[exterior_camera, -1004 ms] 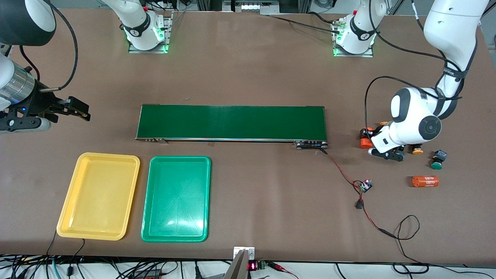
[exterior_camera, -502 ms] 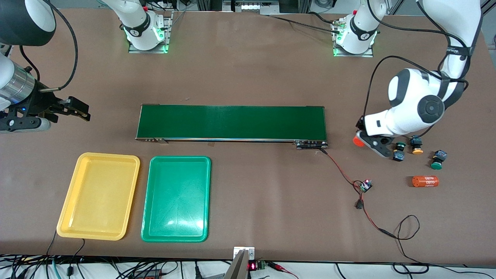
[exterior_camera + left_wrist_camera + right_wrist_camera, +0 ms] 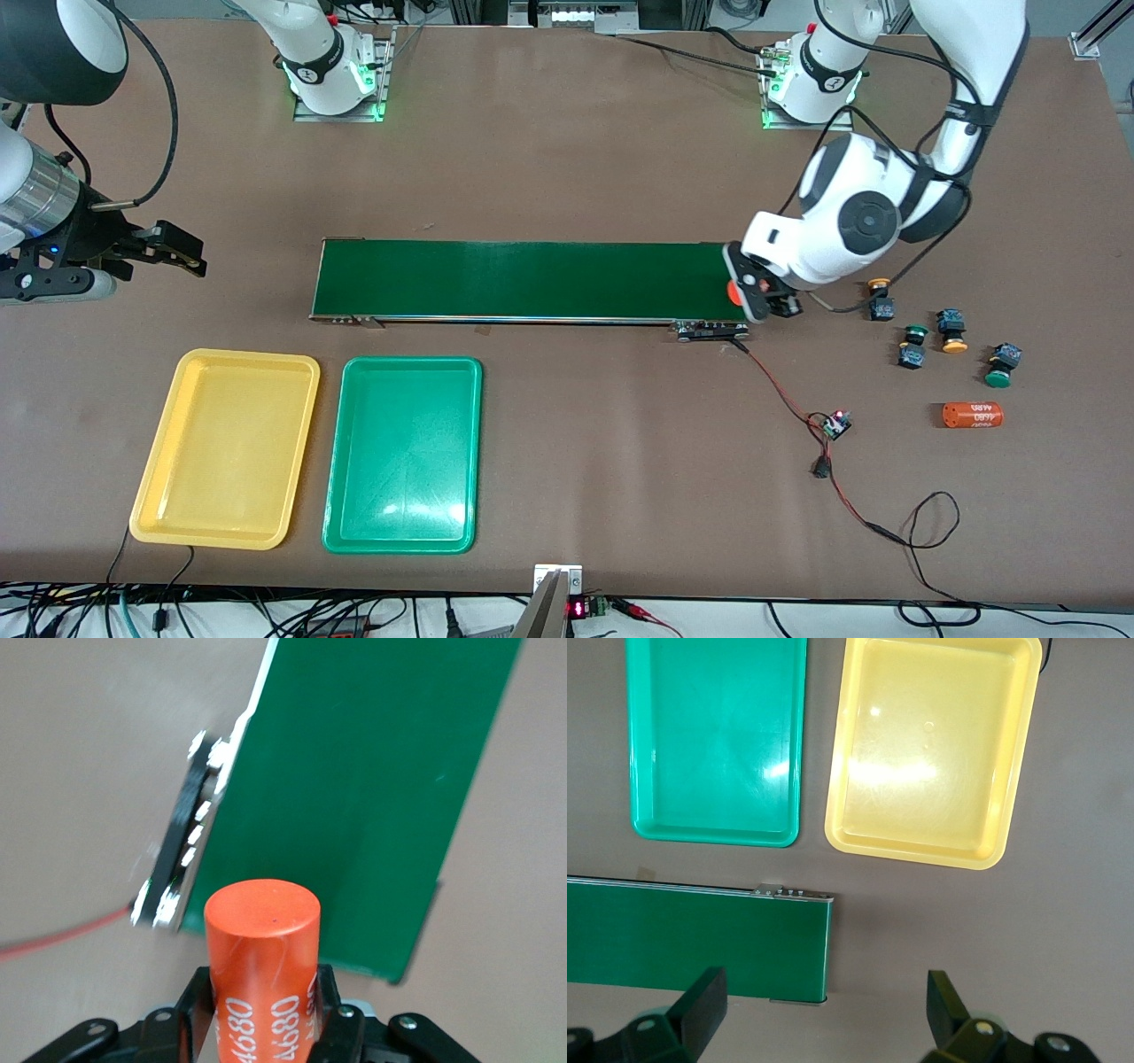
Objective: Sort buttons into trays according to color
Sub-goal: 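Carry the battery onto the green conveyor belt and open the left gripper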
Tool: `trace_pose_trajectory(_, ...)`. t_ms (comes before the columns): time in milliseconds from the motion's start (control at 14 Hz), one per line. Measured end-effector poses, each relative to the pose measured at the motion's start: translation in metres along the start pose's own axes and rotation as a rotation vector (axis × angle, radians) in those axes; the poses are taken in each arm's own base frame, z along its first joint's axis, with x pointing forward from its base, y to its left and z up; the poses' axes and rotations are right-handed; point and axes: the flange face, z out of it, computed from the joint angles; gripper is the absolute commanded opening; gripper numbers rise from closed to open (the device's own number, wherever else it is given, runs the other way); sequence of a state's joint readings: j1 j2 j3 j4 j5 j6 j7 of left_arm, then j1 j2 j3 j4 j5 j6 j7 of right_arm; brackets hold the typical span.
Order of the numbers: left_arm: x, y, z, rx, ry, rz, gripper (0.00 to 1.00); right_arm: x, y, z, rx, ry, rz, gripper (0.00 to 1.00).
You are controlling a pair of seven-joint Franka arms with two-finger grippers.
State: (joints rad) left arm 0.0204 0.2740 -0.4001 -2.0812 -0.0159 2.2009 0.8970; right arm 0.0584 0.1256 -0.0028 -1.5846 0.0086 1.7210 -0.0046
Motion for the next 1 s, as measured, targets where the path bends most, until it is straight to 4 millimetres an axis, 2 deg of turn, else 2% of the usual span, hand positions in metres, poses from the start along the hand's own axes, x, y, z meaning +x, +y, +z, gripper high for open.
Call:
trace_pose_trajectory(215,0.035,0.028,0.010,-0.002,0.005,0.094,0.00,0.000,0.000,0.000,0.000,0.000,0.000,1.00)
trace_pose_trajectory(358,0.047,0.038,0.021,-0.016,-0.003,0.121,0.00,0.000,0.000,0.000,0.000,0.000,0.000,1.00)
trace_pose_trajectory(645,0.047,0.034,0.042,-0.017,-0.020,0.144,0.00,0.000,0.000,0.000,0.000,0.000,0.000,1.00)
trace_pose_trajectory(1004,0.047,0.032,0.040,0.058,-0.097,0.239,0.00,0.000,0.000,0.000,0.000,0.000,0.000,1.00)
